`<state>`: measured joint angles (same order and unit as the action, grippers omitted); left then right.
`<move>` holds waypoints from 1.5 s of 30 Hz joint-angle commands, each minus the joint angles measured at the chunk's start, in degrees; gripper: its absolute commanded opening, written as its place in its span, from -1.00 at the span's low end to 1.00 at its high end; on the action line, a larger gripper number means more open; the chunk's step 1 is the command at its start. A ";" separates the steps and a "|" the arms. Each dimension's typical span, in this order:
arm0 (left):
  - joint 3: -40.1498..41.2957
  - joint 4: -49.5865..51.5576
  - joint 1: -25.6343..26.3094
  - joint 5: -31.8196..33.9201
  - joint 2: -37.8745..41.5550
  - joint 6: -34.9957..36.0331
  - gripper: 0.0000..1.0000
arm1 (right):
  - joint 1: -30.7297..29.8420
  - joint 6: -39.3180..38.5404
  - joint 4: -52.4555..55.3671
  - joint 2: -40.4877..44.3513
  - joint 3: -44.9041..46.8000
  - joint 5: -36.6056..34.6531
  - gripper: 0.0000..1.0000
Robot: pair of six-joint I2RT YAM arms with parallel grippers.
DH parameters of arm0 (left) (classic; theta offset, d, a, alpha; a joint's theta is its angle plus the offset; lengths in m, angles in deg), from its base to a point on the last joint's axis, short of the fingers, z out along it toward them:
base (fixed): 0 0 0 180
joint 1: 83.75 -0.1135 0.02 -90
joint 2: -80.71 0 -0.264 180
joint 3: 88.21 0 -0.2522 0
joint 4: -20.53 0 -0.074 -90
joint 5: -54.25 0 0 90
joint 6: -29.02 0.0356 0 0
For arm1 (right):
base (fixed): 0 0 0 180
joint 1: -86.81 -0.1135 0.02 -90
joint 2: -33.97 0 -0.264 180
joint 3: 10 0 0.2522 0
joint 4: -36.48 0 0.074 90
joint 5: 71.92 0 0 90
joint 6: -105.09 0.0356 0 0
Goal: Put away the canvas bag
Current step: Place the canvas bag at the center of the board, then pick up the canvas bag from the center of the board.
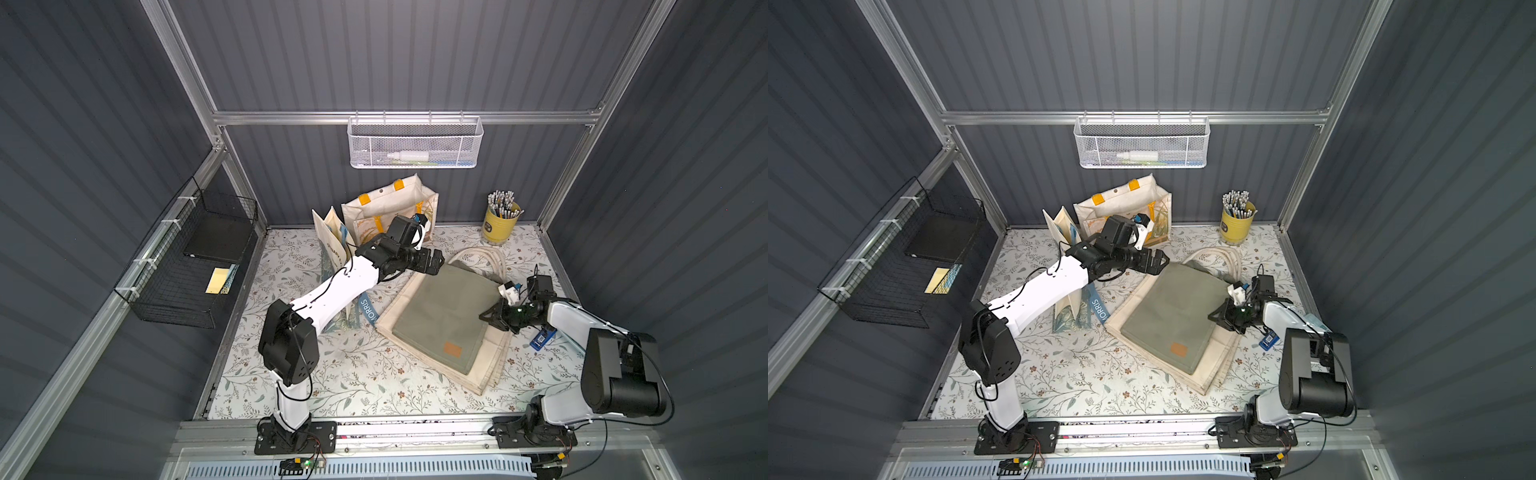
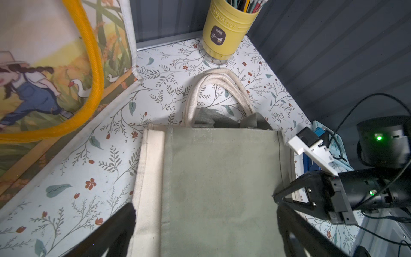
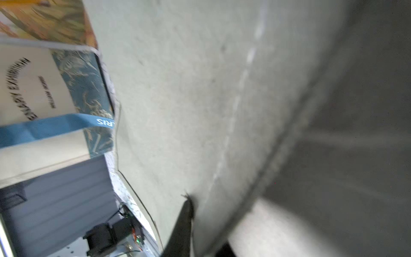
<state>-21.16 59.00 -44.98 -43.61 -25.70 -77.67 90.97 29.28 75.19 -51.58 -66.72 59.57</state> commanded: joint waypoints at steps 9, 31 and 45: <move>-8.85 12.97 2.62 35.06 8.25 4.62 0.99 | -0.39 0.72 9.95 9.83 -12.23 -16.84 -0.06; -14.94 46.49 -9.16 45.75 2.15 -2.38 0.99 | -6.54 -0.18 9.21 9.63 -20.15 -19.05 0.21; -11.11 41.48 -14.07 35.89 1.14 -4.52 0.99 | -6.54 -1.10 7.24 10.85 -20.96 -20.13 0.20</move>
<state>-31.00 99.37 -59.41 -6.43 -24.19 -81.25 84.54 29.02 82.88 -41.33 -86.00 39.84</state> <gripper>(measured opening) 0.994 0.603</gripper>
